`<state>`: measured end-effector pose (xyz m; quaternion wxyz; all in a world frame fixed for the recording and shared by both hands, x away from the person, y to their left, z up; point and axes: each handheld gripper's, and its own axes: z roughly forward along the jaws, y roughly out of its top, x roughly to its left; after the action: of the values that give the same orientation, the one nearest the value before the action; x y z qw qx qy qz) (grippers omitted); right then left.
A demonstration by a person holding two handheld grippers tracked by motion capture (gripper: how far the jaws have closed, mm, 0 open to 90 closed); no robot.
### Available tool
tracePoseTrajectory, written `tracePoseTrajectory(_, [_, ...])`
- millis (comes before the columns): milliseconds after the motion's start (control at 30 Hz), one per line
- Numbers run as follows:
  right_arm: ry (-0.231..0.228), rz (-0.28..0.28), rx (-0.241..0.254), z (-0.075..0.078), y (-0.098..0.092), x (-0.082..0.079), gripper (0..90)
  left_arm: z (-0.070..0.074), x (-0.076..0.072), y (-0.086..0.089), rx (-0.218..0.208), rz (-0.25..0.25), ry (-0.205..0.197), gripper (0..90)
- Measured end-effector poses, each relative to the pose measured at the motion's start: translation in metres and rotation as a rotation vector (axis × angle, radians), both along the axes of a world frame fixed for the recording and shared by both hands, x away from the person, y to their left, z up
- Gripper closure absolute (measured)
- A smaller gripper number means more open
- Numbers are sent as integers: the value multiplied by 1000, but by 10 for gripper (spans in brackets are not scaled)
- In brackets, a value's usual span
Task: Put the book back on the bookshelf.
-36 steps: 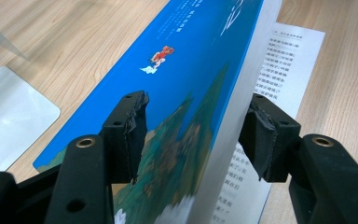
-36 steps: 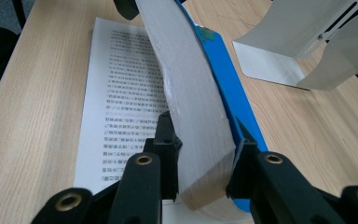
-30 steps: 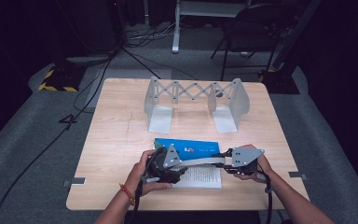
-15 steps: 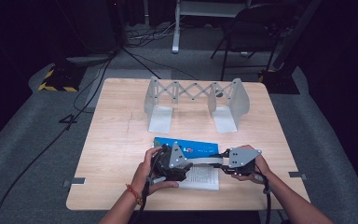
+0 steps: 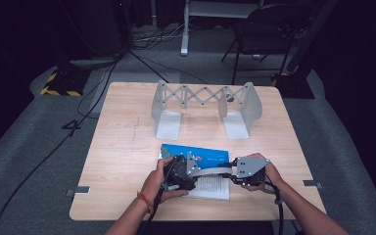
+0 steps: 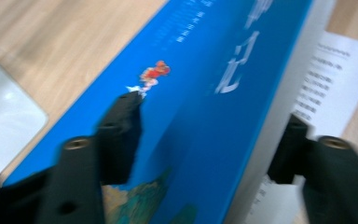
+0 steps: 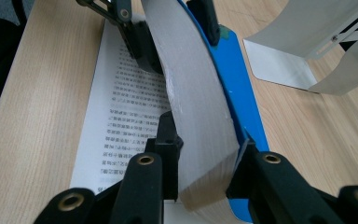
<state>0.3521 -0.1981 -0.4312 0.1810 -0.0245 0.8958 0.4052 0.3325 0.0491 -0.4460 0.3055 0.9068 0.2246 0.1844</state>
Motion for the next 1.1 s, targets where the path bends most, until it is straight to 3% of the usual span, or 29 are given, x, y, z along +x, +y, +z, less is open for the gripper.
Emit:
tracePoseTrajectory(33, [-1,-1,-3,0,1,0,721,1,-1,-1,16,-21,-3,492])
tracePoseTrajectory(67, [-4,-7,4,0,1,0,712,1,-5,-3,31,-34,-39,605])
tracePoseTrajectory(133, [-6,-12,7,1,1,-1,707,1,-7,-3,39,-38,-57,655])
tracePoseTrajectory(267, [23,-45,65,2,0,3,616,-1,-10,3,-1,-47,-113,691])
tracePoseTrajectory(367, [87,-83,159,5,-7,10,529,-2,-10,9,-47,-39,-121,711])
tracePoseTrajectory(467, [125,-137,204,5,-24,21,455,2,-9,20,-110,-38,-128,725])
tracePoseTrajectory(600, [178,-208,202,-2,-46,35,450,4,-9,31,-178,-29,-139,730])
tracePoseTrajectory(667, [169,-257,138,-12,-50,42,456,5,-9,34,-196,-30,-138,730])
tracePoseTrajectory(733, [215,-293,101,-26,-54,52,460,6,-8,38,-217,-31,-139,730])
tracePoseTrajectory(800, [214,-319,54,-37,-55,57,470,6,-8,40,-233,-32,-140,730])
tracePoseTrajectory(867, [267,-317,43,-47,-54,63,466,7,-8,43,-242,-35,-141,730])
tracePoseTrajectory(900, [264,-317,39,-49,-52,63,463,6,-8,43,-251,-32,-140,730])
tracePoseTrajectory(967, [299,-295,85,-52,-50,65,467,7,-8,45,-260,-34,-142,730])
tracePoseTrajectory(1033, [293,-289,111,-51,-49,65,482,7,-8,46,-274,-32,-146,730])
tracePoseTrajectory(1100, [325,-278,167,-50,-52,65,504,8,-8,50,-309,-32,-151,731])
